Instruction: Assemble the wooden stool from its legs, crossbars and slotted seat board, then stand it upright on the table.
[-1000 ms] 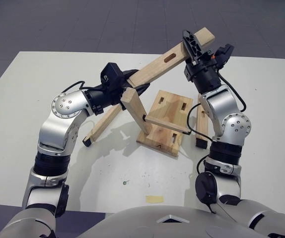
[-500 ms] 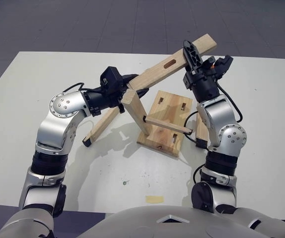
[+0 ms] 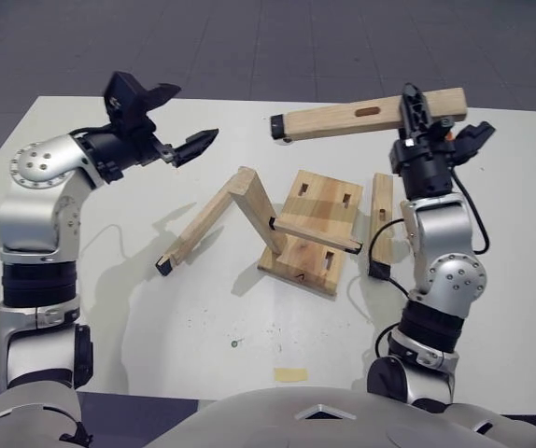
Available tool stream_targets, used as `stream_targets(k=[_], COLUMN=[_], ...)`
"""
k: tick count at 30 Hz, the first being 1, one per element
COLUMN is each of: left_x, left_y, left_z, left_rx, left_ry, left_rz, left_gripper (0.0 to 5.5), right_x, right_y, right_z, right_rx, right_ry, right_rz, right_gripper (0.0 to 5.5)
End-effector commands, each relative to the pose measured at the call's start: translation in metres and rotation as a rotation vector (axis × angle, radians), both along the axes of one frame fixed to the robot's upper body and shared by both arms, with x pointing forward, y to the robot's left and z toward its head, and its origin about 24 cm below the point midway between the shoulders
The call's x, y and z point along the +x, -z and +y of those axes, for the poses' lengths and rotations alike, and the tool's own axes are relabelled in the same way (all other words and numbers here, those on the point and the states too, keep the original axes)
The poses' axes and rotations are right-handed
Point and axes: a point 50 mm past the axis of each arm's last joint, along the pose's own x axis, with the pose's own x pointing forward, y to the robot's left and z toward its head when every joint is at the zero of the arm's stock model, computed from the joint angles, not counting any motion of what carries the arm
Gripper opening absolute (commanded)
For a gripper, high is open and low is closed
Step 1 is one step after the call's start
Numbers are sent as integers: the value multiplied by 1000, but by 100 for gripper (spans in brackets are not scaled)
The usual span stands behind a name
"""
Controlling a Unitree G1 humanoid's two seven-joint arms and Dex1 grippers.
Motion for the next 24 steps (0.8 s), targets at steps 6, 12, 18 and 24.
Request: stream_targets(k=[6,12,18,24], left_x=[-41,-58,-37,-45], left_y=[-66,-30,7,12], left_z=[-9,-38,-56,-60], left_rx=[-249,-123,-28,29], left_ry=[438,683,653,744], left_rz=[115,324,385,425], left_gripper=[540,540,521,427], right_x=[-12,-5,1,7], right_y=[-2,-2,-5,-4], right_z=[-38,-48,-49,-52], right_rx=[-98,-171,-222,-236], right_ry=[105,87,42,37], right_rz=[29,79,90,99], right_gripper=[101,101,101,101])
